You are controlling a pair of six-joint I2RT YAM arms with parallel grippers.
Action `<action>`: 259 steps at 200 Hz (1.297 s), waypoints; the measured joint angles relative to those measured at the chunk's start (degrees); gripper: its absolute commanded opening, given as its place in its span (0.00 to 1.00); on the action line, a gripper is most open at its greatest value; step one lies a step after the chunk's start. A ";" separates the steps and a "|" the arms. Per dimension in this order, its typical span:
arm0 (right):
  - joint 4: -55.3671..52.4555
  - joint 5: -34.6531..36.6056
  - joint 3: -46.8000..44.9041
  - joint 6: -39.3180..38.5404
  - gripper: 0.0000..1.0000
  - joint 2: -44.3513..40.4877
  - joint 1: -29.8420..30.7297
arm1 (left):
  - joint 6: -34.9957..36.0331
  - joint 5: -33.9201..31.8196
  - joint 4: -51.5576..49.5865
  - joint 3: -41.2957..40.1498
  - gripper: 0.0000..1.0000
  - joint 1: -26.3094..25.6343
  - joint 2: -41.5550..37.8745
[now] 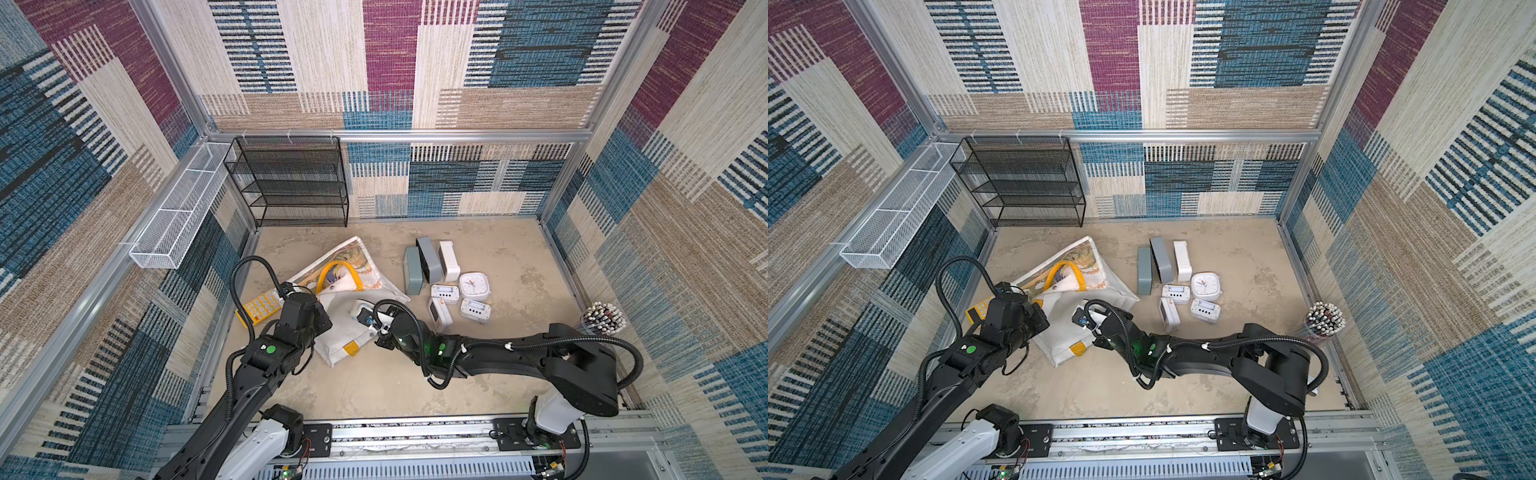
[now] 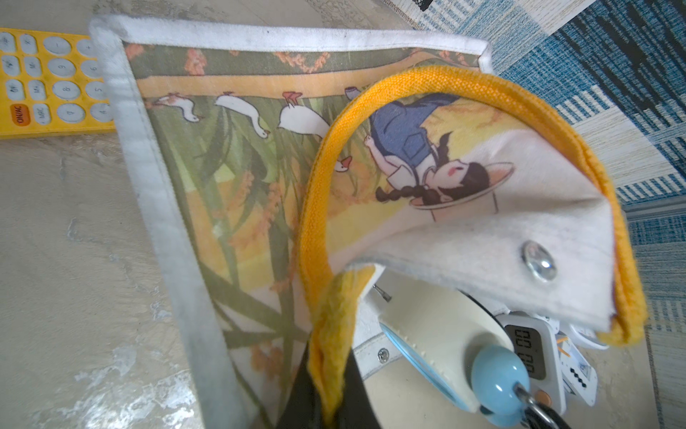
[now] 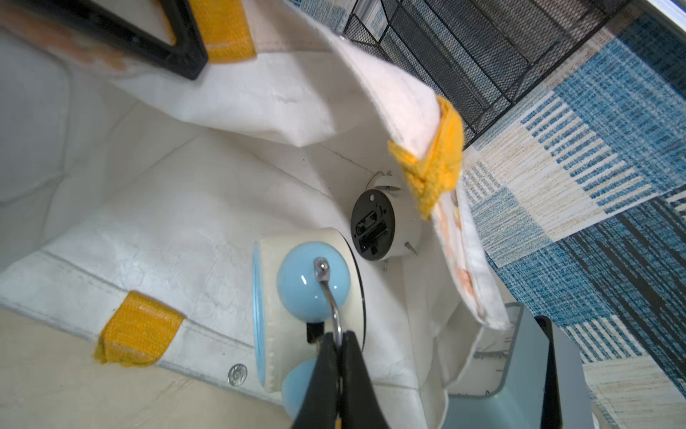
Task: Take the alarm clock out of the canvas bag
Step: Pick up the alarm from the canvas bag, then place the alarm at the center of the board.
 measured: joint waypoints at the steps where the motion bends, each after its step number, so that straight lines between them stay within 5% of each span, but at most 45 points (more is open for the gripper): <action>1: -0.13 0.00 -0.13 0.20 0.00 -0.26 0.00 | 0.00 -0.02 0.00 0.02 0.00 0.00 0.02; 131: -19.02 0.39 -9.46 19.80 0.00 -21.07 -3.32 | -0.02 -0.04 0.00 0.22 0.00 0.00 0.68; 259: -34.60 -4.76 -4.90 31.30 0.01 -20.61 -8.46 | -0.02 -0.07 -0.02 0.22 0.00 0.00 0.61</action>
